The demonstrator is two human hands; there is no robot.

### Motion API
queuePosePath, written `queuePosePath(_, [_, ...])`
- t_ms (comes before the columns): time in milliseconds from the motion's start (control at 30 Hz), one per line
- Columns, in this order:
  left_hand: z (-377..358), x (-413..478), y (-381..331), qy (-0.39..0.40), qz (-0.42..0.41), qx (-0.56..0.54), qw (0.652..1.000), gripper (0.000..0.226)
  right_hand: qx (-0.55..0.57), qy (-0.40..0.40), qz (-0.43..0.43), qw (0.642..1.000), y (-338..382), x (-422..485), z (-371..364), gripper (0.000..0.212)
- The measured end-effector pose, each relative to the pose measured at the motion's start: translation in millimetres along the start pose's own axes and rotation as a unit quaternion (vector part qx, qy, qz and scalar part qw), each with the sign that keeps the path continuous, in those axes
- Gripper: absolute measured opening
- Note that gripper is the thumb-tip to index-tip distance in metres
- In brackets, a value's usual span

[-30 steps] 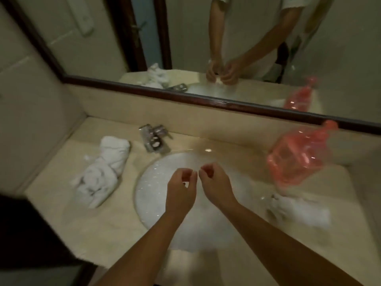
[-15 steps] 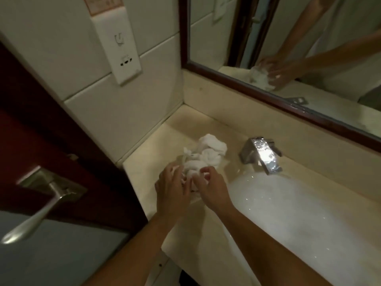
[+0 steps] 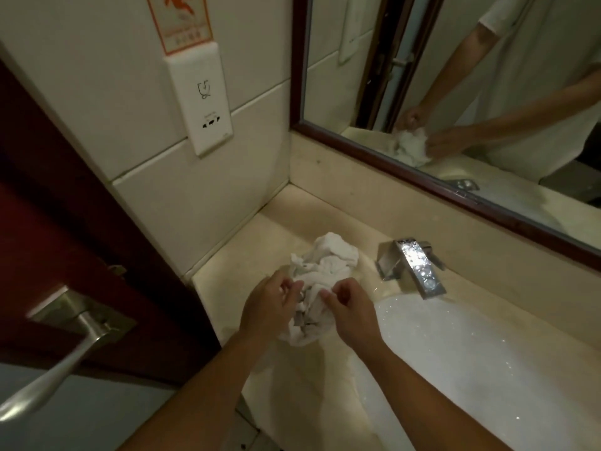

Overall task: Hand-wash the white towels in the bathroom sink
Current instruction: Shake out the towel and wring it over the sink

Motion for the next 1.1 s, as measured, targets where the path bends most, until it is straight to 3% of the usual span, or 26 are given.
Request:
queuePosePath(133, [-0.3,4.0,-28.3,0.048,-0.022,0.027,0.998,0.029,0.078,0.007,0.036,0.996,20.7,0.8,15.0,0.023])
queuePosePath(200, [-7.0,4.3,-30.7,0.081,0.010,0.021,0.996,0.039,0.129,0.020,0.032,0.991,21.5,-1.9,18.3,0.022])
queuePosePath(300, [-30.9,-2.3,-21.1,0.136,0.124,-0.171,0.968,0.017,0.143,0.026,0.027,0.989,15.6,-8.7,23.7,0.022])
queuePosePath(367, [-35.6,-3.6,-15.8,0.102,0.145,-0.236,0.955,0.015,0.122,0.033,0.016,0.992,7.5,-14.3,25.7,0.023])
queuePosePath(433, [-27.5,-3.6,-15.5,0.062,0.147,-0.228,0.960,0.019,0.094,0.039,-0.017,0.995,-7.4,-19.0,26.6,0.023])
queuePosePath(533, [-12.8,5.7,-31.1,0.057,0.132,-0.222,0.964,0.013,-0.030,0.044,-0.033,0.998,-10.3,-23.9,36.0,0.018])
queuePosePath(600, [-6.3,12.4,-55.5,0.097,0.091,-0.196,0.971,0.011,-0.040,0.019,-0.014,0.999,8.6,-22.1,46.1,0.020])
queuePosePath(700, [5.7,19.7,-98.0,0.133,0.022,-0.178,0.975,0.012,0.028,0.014,0.033,0.999,52.1,-13.3,51.9,0.025])
queuePosePath(900, [43.1,31.7,-155.2,0.150,-0.033,-0.288,0.945,0.021,0.172,0.005,0.102,0.980,109.5,-7.4,60.1,0.024])
queuePosePath(1100, [77.4,34.1,-160.4,0.070,-0.050,-0.351,0.932,0.021,0.289,0.020,0.045,0.956,131.3,-9.5,62.7,0.022])
Point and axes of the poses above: each hand's wrist, its own x-axis towards the middle knuckle, its own z-axis out of the back of the hand, y = z × x, the point moved 9 cm from there along x, towards the middle knuckle, and after that the axes turned 4 degrees about z, right-handed, at the moved point
